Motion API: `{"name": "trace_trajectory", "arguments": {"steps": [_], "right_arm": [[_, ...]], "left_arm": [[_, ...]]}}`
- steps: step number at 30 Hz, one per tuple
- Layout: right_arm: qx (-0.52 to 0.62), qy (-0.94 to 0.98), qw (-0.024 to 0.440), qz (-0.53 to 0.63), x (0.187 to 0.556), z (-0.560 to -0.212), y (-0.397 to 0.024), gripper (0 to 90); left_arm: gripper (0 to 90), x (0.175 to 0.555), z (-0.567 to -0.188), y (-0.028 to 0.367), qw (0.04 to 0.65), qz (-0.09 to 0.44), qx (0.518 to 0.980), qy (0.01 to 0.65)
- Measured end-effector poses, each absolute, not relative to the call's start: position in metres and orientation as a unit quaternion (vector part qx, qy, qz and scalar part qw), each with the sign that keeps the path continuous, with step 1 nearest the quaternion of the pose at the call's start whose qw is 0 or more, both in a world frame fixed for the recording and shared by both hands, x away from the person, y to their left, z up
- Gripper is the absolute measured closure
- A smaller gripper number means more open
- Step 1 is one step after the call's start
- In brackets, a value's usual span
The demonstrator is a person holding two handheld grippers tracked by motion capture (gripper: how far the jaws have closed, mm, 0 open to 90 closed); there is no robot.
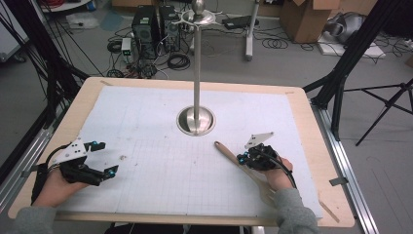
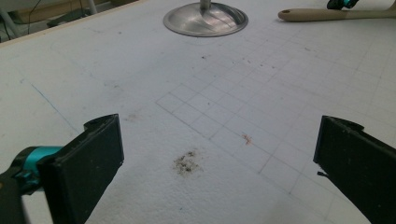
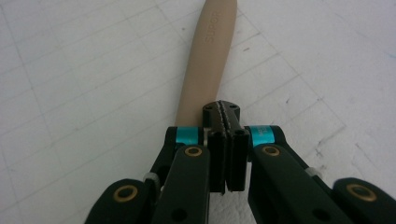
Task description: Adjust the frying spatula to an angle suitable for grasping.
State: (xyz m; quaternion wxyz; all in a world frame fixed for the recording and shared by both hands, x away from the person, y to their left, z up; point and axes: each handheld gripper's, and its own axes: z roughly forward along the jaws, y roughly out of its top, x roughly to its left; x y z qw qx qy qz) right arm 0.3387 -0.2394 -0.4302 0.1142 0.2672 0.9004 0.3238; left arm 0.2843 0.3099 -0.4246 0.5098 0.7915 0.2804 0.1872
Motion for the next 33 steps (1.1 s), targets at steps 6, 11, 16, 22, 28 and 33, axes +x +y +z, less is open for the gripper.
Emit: {"name": "trace_trajectory", "arguments": {"steps": [6, 11, 16, 22, 28, 33], "right_arm": [[0.235, 0.912, 0.116, 0.315, 0.337, -0.428, -0.234, 90.0], [0.215, 0.919, 0.113, 0.31, 0.336, -0.426, -0.229, 90.0], [0.207, 0.921, 0.114, 0.309, 0.336, -0.426, -0.228, 90.0], [0.208, 0.913, 0.135, 0.323, 0.333, -0.42, -0.23, 90.0], [0.219, 0.892, 0.143, 0.369, 0.319, -0.4, -0.248, 89.8], [0.219, 0.889, 0.138, 0.378, 0.307, -0.395, -0.26, 86.0]], "left_arm": [[2.0, 0.284, -0.425, 0.31, 0.509, 0.187, 0.792, 0.281], [2.0, 0.284, -0.424, 0.31, 0.51, 0.188, 0.791, 0.28], [2.0, 0.284, -0.425, 0.31, 0.51, 0.187, 0.791, 0.281], [2.0, 0.284, -0.423, 0.311, 0.512, 0.189, 0.79, 0.279], [2.0, 0.285, -0.422, 0.311, 0.515, 0.189, 0.789, 0.277], [2.0, 0.287, -0.42, 0.309, 0.525, 0.186, 0.785, 0.272]]}}
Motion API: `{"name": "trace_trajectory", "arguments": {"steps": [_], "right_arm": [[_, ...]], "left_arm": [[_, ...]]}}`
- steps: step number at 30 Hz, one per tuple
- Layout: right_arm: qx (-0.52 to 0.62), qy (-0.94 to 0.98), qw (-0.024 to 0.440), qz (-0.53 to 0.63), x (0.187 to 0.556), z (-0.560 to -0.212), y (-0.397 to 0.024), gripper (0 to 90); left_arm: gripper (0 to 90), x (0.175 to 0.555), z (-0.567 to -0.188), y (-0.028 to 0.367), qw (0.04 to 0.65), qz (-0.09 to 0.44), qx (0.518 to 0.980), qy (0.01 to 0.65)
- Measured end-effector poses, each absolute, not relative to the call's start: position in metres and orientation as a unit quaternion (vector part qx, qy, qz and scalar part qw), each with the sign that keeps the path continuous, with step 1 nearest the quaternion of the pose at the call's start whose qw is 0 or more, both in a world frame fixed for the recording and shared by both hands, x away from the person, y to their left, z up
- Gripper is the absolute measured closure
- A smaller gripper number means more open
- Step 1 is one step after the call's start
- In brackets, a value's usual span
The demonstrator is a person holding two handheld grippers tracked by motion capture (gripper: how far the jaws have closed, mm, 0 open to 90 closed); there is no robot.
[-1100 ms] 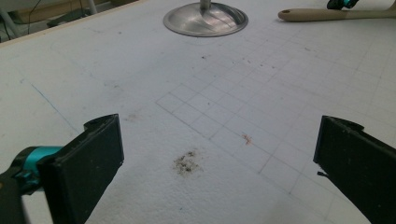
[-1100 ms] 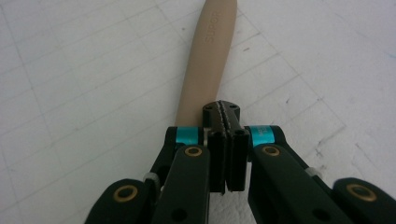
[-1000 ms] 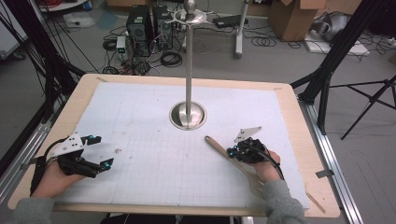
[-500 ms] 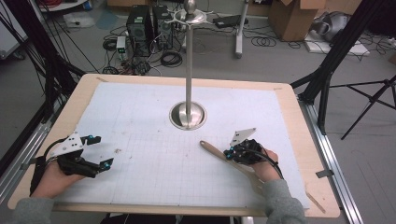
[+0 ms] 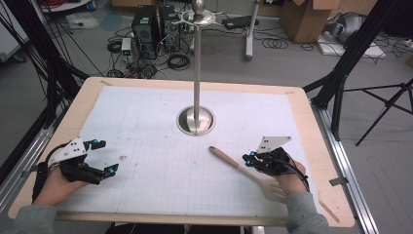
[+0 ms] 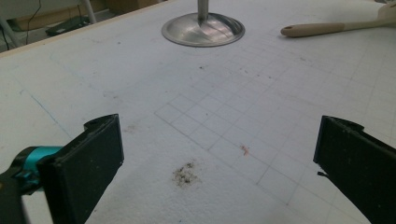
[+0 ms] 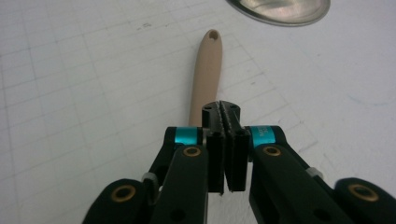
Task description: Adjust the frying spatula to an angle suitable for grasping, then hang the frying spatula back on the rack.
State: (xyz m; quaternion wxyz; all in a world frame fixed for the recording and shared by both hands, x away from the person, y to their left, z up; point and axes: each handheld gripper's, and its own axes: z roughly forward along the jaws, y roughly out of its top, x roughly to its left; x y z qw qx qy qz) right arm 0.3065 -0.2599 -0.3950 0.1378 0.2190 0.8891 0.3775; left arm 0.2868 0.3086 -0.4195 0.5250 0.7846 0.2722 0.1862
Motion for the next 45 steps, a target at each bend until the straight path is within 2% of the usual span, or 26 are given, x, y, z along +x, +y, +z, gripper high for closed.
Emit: {"name": "trace_trajectory", "arguments": {"steps": [3, 8, 11, 13, 14, 18, 22, 32, 45], "right_arm": [[0.23, 0.889, 0.136, 0.372, 0.302, -0.397, -0.267, 78.3], [0.246, 0.878, 0.143, 0.385, 0.296, -0.397, -0.279, 54.3], [0.25, 0.875, 0.147, 0.387, 0.291, -0.397, -0.283, 46.6], [0.256, 0.873, 0.148, 0.386, 0.289, -0.398, -0.285, 36.7], [0.267, 0.87, 0.148, 0.387, 0.288, -0.398, -0.286, 27.6], [0.287, 0.854, 0.143, 0.409, 0.285, -0.396, -0.292, 14.3], [0.294, 0.844, 0.139, 0.426, 0.284, -0.396, -0.296, 11.3], [0.286, 0.851, 0.106, 0.427, 0.285, -0.4, -0.29, 11.4], [0.285, 0.861, 0.087, 0.413, 0.289, -0.403, -0.287, 11.5]], "left_arm": [[2.0, 0.29, -0.42, 0.307, 0.529, 0.184, 0.783, 0.271], [2.0, 0.297, -0.42, 0.302, 0.534, 0.176, 0.784, 0.265], [2.0, 0.3, -0.421, 0.3, 0.534, 0.172, 0.785, 0.263], [2.0, 0.301, -0.421, 0.299, 0.534, 0.172, 0.785, 0.262], [2.0, 0.302, -0.421, 0.298, 0.535, 0.17, 0.785, 0.26], [2.0, 0.303, -0.42, 0.295, 0.537, 0.17, 0.785, 0.258], [2.0, 0.305, -0.421, 0.292, 0.534, 0.167, 0.788, 0.257], [2.0, 0.304, -0.421, 0.294, 0.534, 0.167, 0.788, 0.258], [2.0, 0.305, -0.422, 0.293, 0.532, 0.165, 0.789, 0.257]]}}
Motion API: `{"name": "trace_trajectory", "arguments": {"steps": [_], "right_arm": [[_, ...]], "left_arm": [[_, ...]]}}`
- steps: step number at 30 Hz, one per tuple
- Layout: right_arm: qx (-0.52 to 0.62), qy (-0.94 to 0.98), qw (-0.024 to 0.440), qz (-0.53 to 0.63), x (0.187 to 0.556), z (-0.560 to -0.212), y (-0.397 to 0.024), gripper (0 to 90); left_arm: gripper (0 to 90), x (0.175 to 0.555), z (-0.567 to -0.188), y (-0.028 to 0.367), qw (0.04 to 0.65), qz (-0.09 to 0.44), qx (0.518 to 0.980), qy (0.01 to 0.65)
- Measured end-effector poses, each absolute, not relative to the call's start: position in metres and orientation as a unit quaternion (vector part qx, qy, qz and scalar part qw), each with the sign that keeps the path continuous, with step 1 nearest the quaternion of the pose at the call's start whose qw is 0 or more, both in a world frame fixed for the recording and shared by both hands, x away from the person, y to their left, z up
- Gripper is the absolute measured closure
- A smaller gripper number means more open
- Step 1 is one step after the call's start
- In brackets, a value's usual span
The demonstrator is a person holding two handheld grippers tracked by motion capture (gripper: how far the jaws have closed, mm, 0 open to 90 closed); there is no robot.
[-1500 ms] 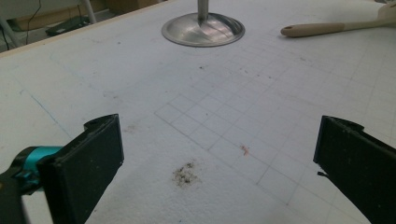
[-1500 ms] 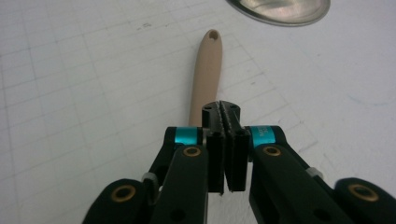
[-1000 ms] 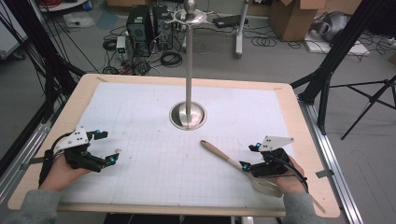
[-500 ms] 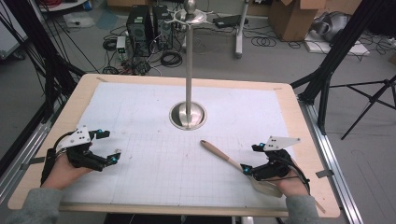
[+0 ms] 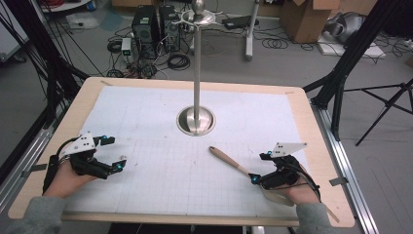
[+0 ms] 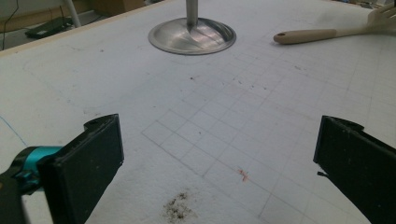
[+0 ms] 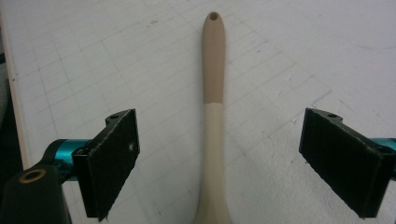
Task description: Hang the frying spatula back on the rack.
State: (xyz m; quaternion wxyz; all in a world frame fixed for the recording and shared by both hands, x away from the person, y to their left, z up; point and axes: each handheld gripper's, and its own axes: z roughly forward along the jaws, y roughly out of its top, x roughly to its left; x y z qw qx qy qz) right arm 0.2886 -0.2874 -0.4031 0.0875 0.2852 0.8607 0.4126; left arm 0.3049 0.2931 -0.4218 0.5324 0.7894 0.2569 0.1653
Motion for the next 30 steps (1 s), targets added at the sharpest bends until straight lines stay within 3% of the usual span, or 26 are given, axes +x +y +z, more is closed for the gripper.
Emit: {"name": "trace_trajectory", "arguments": {"steps": [18, 30], "right_arm": [[0.264, 0.889, 0.057, 0.371, 0.293, -0.409, -0.279, 17.1], [0.256, 0.902, 0.036, 0.346, 0.298, -0.412, -0.273, 28.6]], "left_arm": [[2.0, 0.3, -0.421, 0.298, 0.529, 0.169, 0.788, 0.264], [2.0, 0.298, -0.422, 0.299, 0.528, 0.169, 0.788, 0.268]]}}
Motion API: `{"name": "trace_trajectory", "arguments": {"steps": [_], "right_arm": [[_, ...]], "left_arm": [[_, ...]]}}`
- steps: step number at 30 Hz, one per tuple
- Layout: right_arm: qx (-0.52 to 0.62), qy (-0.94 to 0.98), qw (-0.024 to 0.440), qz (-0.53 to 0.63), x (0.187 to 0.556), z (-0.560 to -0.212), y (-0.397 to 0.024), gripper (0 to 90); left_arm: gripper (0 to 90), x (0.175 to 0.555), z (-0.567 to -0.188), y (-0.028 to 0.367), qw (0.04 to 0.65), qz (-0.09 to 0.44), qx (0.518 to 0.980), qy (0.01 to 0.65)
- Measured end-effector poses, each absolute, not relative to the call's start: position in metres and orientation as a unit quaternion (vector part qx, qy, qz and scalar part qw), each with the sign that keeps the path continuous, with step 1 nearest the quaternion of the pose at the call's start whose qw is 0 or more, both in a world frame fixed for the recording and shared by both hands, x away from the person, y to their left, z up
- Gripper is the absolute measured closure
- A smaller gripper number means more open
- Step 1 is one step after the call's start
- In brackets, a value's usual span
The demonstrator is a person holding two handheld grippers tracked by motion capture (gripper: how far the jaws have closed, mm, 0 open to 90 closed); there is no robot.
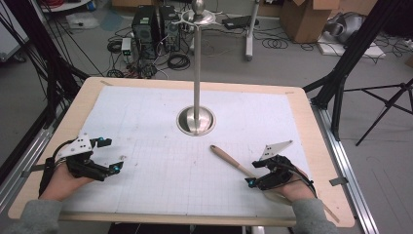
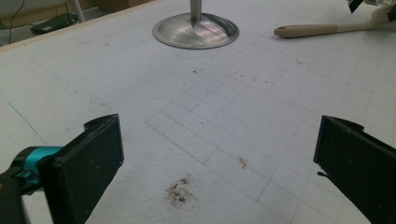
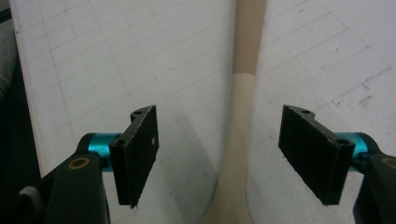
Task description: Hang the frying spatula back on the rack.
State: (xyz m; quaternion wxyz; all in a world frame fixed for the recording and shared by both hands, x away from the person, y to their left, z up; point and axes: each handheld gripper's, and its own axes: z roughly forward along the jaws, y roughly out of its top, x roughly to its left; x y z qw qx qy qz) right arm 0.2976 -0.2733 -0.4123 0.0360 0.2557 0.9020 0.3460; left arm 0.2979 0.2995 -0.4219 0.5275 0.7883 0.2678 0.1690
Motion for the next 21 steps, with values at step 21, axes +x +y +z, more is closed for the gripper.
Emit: {"name": "trace_trajectory", "arguments": {"steps": [21], "right_arm": [[0.278, 0.912, 0.016, 0.3, 0.3048, -0.4178, -0.2668, 48.0]], "left_arm": [[2.0, 0.2963, -0.4222, 0.301, 0.524, 0.172, 0.79, 0.269]]}}
